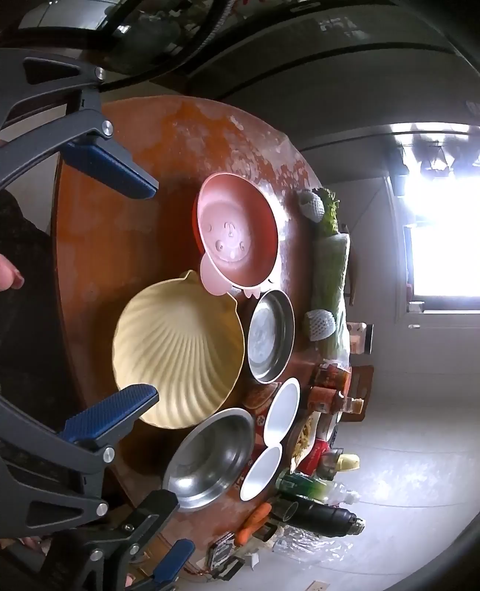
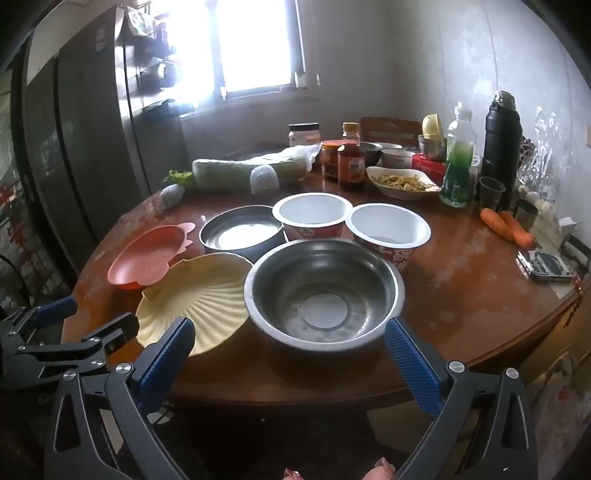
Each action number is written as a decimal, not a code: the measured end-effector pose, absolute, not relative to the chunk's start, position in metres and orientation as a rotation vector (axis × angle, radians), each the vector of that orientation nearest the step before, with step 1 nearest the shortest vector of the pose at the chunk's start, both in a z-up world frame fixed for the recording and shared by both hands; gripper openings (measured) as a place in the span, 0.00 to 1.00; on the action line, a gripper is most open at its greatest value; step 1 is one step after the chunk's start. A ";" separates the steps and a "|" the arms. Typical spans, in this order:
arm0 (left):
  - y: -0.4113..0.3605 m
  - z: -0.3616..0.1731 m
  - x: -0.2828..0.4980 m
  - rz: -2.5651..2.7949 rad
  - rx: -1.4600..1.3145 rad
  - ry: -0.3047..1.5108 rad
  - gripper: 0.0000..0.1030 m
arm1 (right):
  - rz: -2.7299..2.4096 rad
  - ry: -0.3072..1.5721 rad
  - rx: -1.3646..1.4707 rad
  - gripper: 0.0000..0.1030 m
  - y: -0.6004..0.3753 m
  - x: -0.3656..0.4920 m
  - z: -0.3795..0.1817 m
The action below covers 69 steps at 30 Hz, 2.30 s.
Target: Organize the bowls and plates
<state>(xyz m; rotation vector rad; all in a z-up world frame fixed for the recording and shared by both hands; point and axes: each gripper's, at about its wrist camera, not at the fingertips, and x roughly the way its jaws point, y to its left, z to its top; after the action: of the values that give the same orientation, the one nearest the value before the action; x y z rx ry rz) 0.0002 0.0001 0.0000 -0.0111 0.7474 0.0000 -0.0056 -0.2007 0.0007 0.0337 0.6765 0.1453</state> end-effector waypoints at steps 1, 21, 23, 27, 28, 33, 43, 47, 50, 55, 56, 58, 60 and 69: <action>0.000 0.000 0.000 0.001 -0.011 0.749 0.98 | 0.145 0.679 0.031 1.00 -0.200 -0.005 0.000; 0.004 -0.002 -0.001 0.001 -0.017 0.750 0.98 | 0.150 0.685 0.034 1.00 -0.202 -0.005 0.000; 0.002 -0.001 -0.001 0.005 -0.012 0.752 0.98 | 0.150 0.686 0.034 1.00 -0.202 -0.005 0.000; 0.000 -0.001 -0.001 0.010 -0.003 0.760 0.98 | 0.153 0.681 0.037 1.00 -0.202 -0.005 0.001; -0.001 -0.001 -0.002 0.016 0.006 0.767 0.98 | 0.156 0.681 0.039 1.00 -0.202 -0.005 0.001; -0.001 -0.001 0.000 -0.002 -0.009 0.750 0.98 | 0.157 0.683 0.040 1.00 -0.202 -0.003 0.000; 0.016 0.004 0.003 0.004 -0.038 0.742 0.98 | 0.190 0.669 0.056 1.00 -0.195 0.004 0.004; 0.034 0.007 0.005 0.026 -0.077 0.732 0.98 | 0.223 0.664 0.049 1.00 -0.184 0.012 0.010; 0.051 0.008 0.009 0.054 -0.107 0.730 0.98 | 0.259 0.663 0.047 1.00 -0.173 0.019 0.014; 0.080 0.010 0.017 0.106 -0.116 0.728 0.98 | 0.319 0.667 0.035 1.00 -0.151 0.038 0.021; 0.086 0.010 0.020 0.116 -0.118 0.729 0.98 | 0.326 0.672 0.030 1.00 -0.145 0.043 0.021; 0.096 0.010 0.026 0.137 -0.108 0.749 0.98 | 0.345 0.679 0.018 1.00 -0.134 0.052 0.021; 0.108 0.008 0.034 0.136 -0.125 0.759 0.98 | 0.362 0.699 0.003 1.00 -0.121 0.064 0.019; 0.129 -0.010 0.073 0.109 -0.147 0.845 0.98 | 0.398 0.796 -0.022 1.00 -0.078 0.115 -0.003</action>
<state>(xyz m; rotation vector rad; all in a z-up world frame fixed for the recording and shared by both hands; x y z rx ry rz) 0.0730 0.1291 -0.0103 -0.1465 0.8455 0.1095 0.1152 -0.0777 -0.0034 -0.0224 0.7965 0.3980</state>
